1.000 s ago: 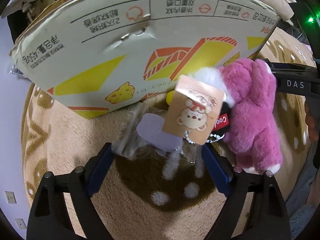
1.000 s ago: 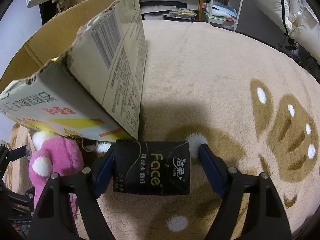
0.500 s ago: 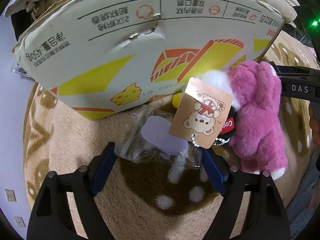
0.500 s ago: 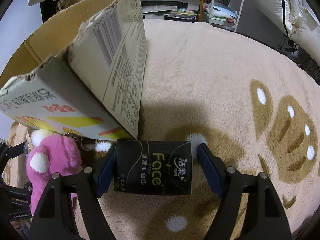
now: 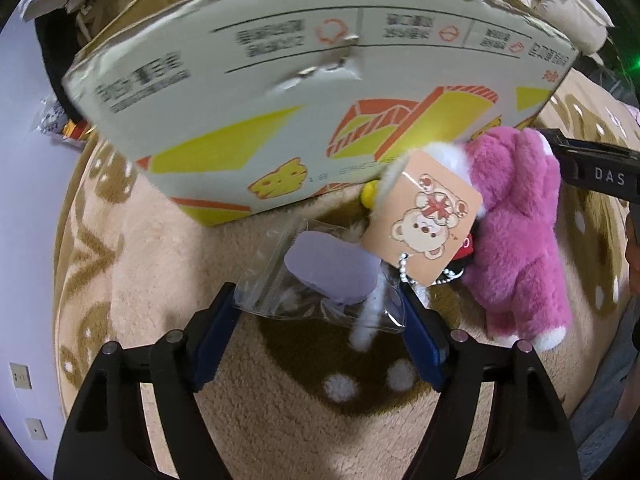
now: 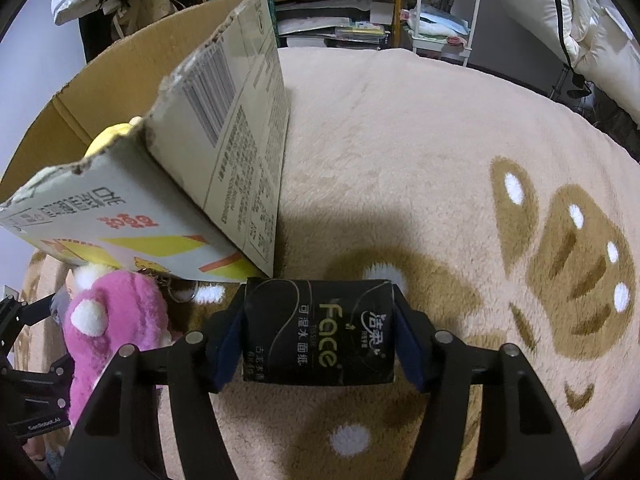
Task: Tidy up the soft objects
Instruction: 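Carry the bag and Face box over the cardboard box and open both grippers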
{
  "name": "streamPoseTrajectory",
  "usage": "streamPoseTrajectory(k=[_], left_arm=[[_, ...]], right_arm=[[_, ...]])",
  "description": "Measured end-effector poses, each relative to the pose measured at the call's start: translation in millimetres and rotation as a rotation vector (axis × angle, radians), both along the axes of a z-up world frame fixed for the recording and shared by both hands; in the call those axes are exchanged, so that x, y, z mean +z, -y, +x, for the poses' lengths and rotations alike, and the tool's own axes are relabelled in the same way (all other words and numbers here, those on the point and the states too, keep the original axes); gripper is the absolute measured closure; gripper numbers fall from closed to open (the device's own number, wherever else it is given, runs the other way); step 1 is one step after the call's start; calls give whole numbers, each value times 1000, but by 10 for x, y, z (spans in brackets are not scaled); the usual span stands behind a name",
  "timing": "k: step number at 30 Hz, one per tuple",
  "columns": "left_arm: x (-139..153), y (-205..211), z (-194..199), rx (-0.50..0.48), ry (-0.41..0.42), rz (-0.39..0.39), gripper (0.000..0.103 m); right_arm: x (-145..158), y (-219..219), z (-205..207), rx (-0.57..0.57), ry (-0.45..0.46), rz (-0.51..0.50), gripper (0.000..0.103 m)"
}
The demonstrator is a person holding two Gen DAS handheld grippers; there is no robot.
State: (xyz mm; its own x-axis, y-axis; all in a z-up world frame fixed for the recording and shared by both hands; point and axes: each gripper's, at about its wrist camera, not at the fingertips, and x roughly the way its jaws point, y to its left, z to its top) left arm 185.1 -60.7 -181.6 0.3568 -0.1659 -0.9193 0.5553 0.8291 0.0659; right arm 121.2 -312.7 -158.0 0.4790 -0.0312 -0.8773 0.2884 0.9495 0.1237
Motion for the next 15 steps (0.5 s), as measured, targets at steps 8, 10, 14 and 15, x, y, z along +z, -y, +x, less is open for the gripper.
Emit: streamPoseTrajectory(k=[8, 10, 14, 15], left_arm=[[88, -198, -84, 81, 31, -28, 27], [133, -272, -129, 100, 40, -33, 27], [257, -331, -247, 126, 80, -47, 27], [280, -353, -298, 129, 87, -50, 27]], right_arm=[[124, -15, -151, 8, 44, 14, 35], [172, -31, -206, 9, 64, 22, 35], [297, -49, -298, 14, 117, 51, 35], [345, -68, -336, 21, 133, 46, 35]])
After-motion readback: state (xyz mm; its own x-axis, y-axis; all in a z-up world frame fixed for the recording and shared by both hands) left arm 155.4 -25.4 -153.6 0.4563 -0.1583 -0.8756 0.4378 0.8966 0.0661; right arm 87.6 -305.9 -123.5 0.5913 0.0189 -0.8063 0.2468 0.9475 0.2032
